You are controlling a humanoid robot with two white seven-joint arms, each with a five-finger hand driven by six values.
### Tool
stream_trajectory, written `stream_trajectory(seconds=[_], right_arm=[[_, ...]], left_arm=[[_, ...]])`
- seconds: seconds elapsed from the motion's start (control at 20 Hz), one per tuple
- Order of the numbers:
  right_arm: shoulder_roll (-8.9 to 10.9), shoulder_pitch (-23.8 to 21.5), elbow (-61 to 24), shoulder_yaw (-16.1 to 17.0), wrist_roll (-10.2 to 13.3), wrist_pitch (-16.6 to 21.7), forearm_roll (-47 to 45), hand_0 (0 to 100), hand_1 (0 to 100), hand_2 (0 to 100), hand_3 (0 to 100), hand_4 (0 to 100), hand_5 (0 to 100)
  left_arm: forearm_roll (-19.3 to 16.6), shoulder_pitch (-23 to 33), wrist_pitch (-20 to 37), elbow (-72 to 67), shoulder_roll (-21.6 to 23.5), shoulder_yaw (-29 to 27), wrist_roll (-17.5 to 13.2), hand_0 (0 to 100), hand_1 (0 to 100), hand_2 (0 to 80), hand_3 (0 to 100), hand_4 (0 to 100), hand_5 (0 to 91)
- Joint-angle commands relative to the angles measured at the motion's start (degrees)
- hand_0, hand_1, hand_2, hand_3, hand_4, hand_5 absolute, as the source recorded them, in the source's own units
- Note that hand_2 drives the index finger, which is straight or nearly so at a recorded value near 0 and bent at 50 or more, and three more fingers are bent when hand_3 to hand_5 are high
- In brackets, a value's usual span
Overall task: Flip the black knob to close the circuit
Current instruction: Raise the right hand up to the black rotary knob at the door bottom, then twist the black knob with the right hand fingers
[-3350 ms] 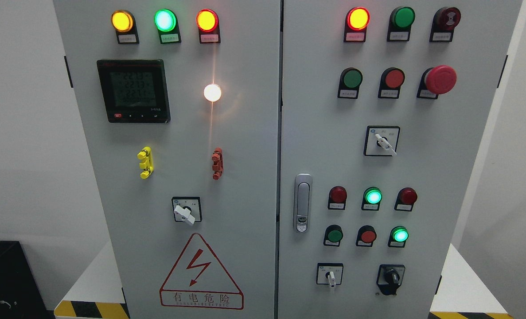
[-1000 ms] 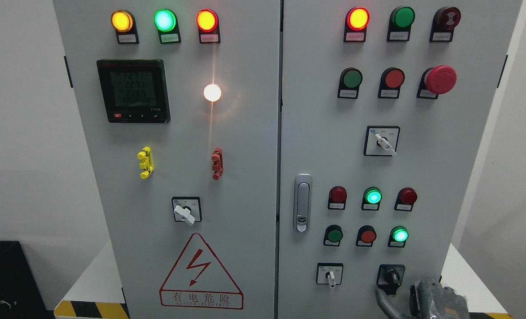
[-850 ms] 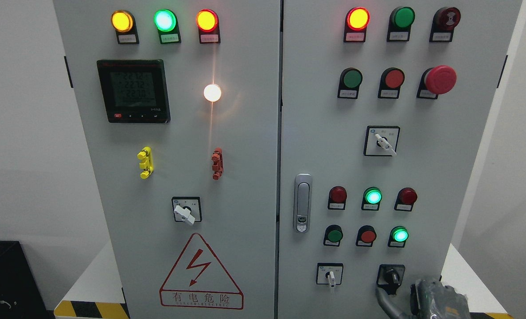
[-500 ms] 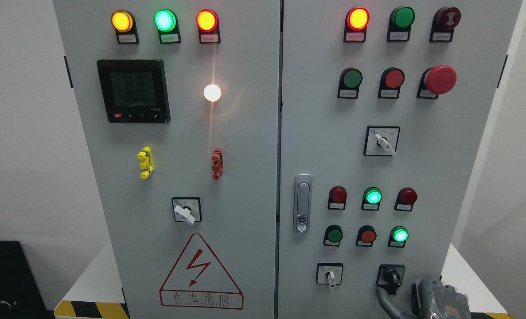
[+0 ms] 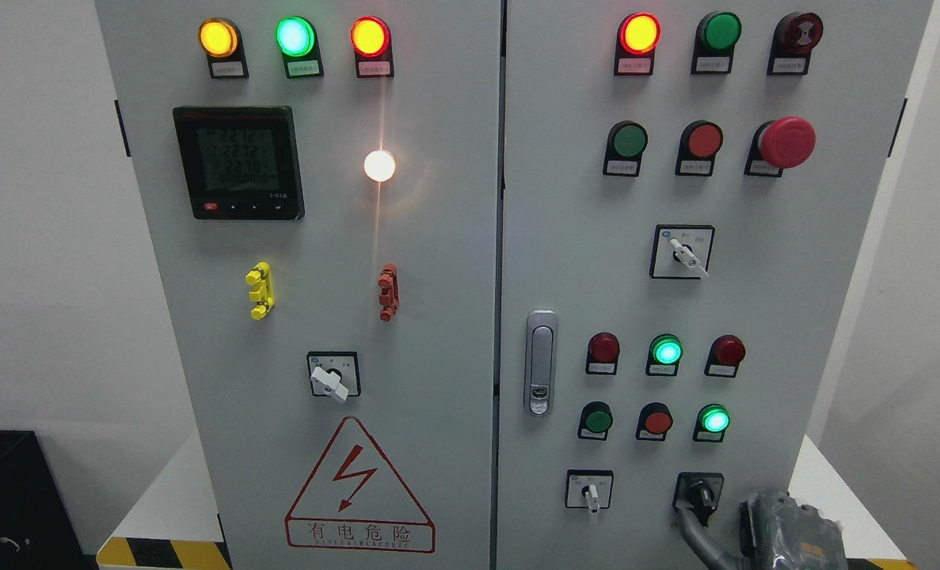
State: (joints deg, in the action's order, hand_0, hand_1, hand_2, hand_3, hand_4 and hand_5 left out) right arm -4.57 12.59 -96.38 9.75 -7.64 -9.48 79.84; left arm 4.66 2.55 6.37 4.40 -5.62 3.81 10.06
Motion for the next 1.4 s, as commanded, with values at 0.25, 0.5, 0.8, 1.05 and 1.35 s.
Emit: stream_trajectory(seconds=[0.25, 0.5, 0.8, 1.05, 1.35], right_arm=[[0.44, 0.06, 0.58, 0.53, 0.17, -0.81, 1.19, 0, 0, 96, 100, 100, 100], [0.52, 0.06, 0.67, 1.41, 0.26, -0.72, 1.11, 0, 1, 96, 100, 100, 100], [0.61, 0.06, 0.66, 2.02, 0.26, -0.72, 1.11, 0, 1, 96, 100, 100, 100], [0.7, 0.15, 0.4, 2.55, 0.09, -0.55, 1.11, 0, 1, 96, 100, 100, 100], [0.61, 0.24, 0.05, 2.82, 0.0, -0.46, 0.93, 0, 2, 96, 100, 100, 100]], left_arm=[[0.0, 0.0, 0.04, -0.01, 0.0, 0.06, -0.04, 12, 56, 0.0, 0, 0, 0.0], [0.0, 0.0, 0.04, -0.01, 0.0, -0.03, 0.04, 12, 56, 0.0, 0, 0, 0.0], [0.0, 0.0, 0.04, 0.08, 0.0, 0.06, 0.04, 12, 56, 0.0, 0, 0, 0.0], [0.0, 0.0, 0.04, -0.01, 0.0, 0.06, -0.04, 12, 56, 0.0, 0, 0, 0.0], [0.0, 0.0, 0.04, -0.01, 0.0, -0.03, -0.04, 12, 56, 0.0, 0, 0, 0.0]])
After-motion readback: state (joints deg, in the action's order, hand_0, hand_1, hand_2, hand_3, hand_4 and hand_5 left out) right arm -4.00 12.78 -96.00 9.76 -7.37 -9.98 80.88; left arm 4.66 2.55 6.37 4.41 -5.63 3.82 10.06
